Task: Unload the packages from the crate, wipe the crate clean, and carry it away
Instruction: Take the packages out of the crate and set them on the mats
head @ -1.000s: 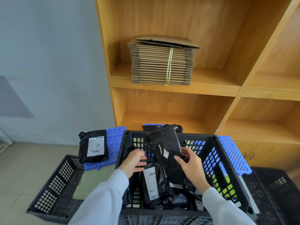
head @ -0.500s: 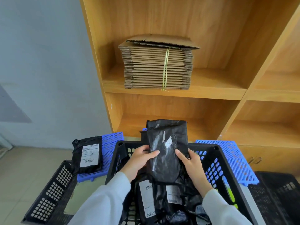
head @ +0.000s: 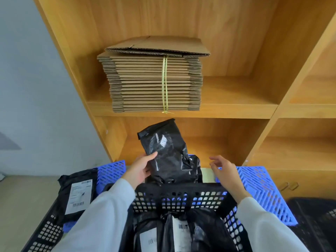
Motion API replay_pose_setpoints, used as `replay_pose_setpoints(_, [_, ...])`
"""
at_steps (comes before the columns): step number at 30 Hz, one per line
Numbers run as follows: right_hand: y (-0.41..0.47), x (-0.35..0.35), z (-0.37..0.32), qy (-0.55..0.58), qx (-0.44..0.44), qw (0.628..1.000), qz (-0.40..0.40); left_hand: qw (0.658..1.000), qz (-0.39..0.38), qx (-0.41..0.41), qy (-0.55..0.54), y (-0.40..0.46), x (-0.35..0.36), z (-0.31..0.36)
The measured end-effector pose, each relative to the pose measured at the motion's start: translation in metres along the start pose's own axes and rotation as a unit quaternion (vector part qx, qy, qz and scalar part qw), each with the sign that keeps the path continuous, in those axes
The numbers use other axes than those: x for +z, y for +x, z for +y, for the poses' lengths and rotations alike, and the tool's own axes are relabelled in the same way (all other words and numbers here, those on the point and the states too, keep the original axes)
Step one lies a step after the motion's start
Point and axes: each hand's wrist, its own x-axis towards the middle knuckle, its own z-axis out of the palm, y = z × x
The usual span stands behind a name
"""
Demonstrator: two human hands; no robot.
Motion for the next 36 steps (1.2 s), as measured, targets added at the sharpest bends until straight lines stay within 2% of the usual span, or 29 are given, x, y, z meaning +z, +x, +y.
replay_pose_setpoints(4, [0.019,0.009,0.028,-0.132,0.036,0.990,-0.038,0.997,0.020,-0.027,0.069,0.043,0.011,-0.003])
replay_pose_setpoints(8, [0.022,0.016,0.030,-0.213,0.061,0.973,-0.066,0.988,0.026,-0.067,0.137,0.083,0.035,-0.017])
replay_pose_setpoints(13, [0.021,0.017,0.030,-0.236,0.055,0.969,-0.053,0.970,-0.005,-0.126,0.207,0.130,0.052,-0.036])
replay_pose_setpoints(21, [0.023,0.019,0.032,-0.237,0.051,0.969,-0.040,0.937,-0.043,-0.167,0.305,0.177,0.074,-0.061])
replay_pose_setpoints(28, [0.024,0.022,0.037,-0.248,0.051,0.967,-0.025,0.867,-0.081,-0.177,0.459,0.185,0.085,-0.075])
replay_pose_setpoints(32, [0.026,0.021,0.035,-0.244,0.054,0.968,-0.023,0.791,-0.128,-0.180,0.570,0.181,0.075,-0.078])
replay_pose_setpoints(36, [0.023,0.018,0.032,-0.245,0.051,0.968,-0.013,0.752,-0.092,-0.098,0.645,0.162,0.072,-0.056])
